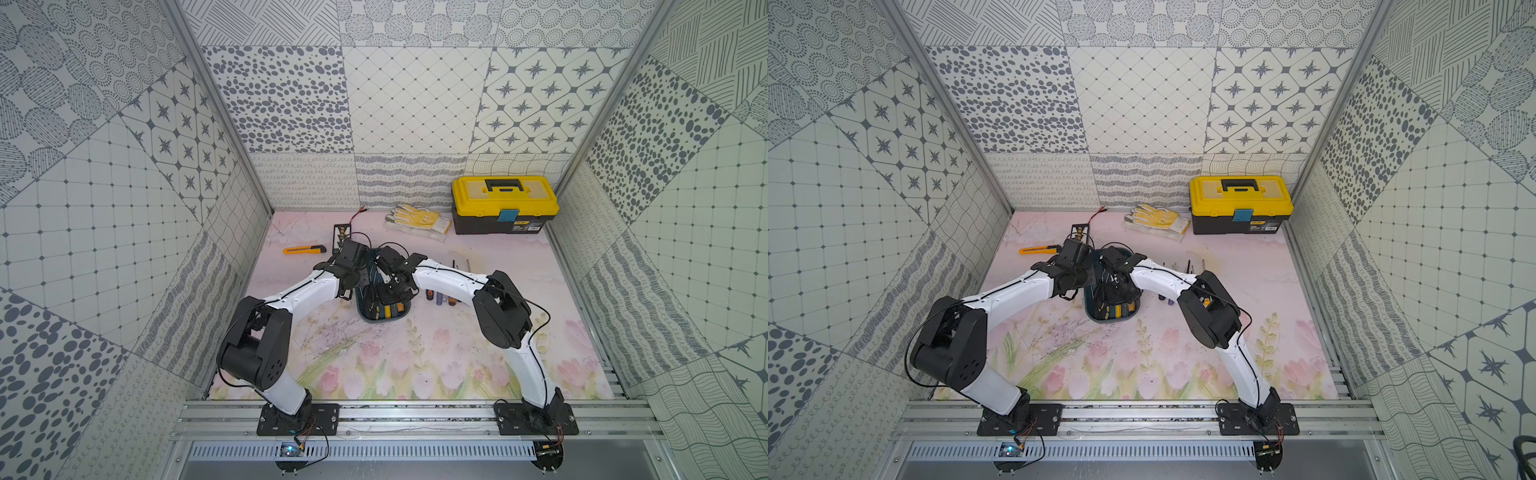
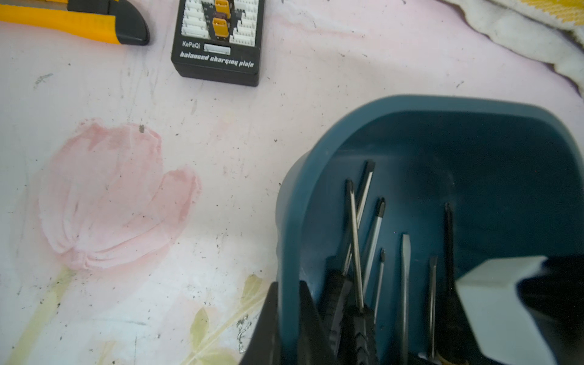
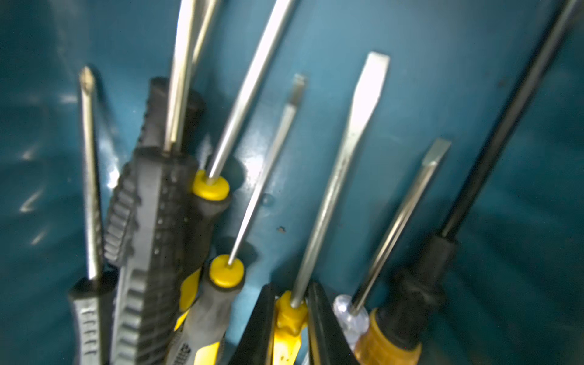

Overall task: Take out the screwdriver from the storage box
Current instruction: Pick up the screwdriver from the storage box.

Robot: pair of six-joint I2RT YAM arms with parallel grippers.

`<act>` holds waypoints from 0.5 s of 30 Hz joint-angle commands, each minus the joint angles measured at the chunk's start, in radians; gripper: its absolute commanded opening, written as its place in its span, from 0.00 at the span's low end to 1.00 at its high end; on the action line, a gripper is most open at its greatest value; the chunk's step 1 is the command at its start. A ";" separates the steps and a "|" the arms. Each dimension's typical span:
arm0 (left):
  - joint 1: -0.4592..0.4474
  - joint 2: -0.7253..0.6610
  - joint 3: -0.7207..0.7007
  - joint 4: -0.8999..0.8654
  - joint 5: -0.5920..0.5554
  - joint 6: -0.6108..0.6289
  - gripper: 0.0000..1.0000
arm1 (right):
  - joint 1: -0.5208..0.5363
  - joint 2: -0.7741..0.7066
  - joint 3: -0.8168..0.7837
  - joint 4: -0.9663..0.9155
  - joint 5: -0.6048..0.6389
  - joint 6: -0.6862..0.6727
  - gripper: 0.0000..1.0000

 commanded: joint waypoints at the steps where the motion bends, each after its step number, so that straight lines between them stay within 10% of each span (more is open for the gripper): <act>1: 0.002 -0.022 0.003 0.081 -0.004 -0.001 0.00 | 0.002 0.042 -0.003 -0.015 0.045 -0.012 0.06; 15: 0.003 -0.024 -0.005 0.076 -0.014 -0.007 0.00 | 0.002 -0.087 -0.033 0.105 0.039 -0.036 0.00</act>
